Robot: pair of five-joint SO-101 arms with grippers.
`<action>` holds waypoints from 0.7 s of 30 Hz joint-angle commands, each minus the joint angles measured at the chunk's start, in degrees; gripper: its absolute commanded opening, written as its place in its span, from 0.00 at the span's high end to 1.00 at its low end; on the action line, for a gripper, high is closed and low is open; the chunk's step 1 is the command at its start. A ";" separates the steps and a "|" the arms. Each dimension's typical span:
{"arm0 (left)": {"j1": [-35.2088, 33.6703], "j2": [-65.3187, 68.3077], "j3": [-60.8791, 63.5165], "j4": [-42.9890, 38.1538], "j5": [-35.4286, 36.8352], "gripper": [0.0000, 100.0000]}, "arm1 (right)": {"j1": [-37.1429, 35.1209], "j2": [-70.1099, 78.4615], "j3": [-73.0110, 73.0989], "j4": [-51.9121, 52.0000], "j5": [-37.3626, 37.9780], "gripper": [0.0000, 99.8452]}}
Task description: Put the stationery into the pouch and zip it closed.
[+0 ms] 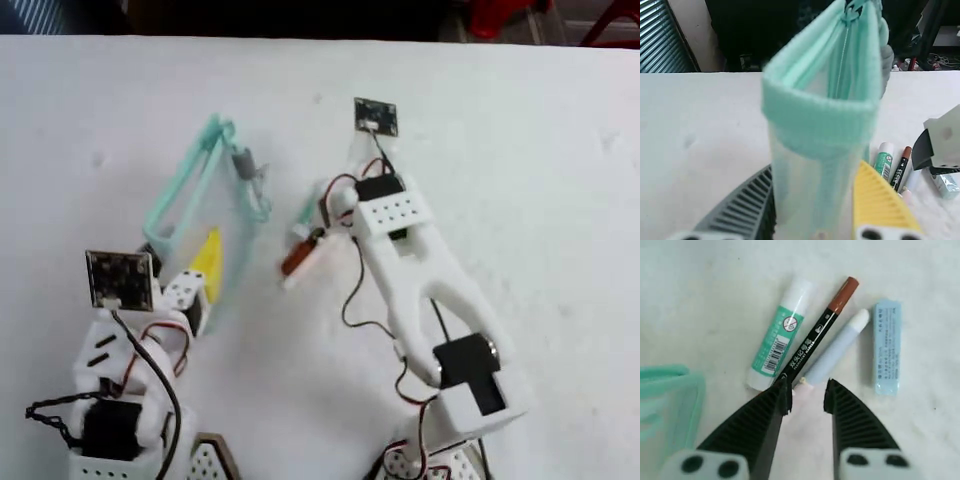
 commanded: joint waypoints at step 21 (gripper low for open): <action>-0.31 -0.40 -0.53 -1.05 0.53 0.79 | 1.45 21.85 -20.13 7.25 -0.44 0.83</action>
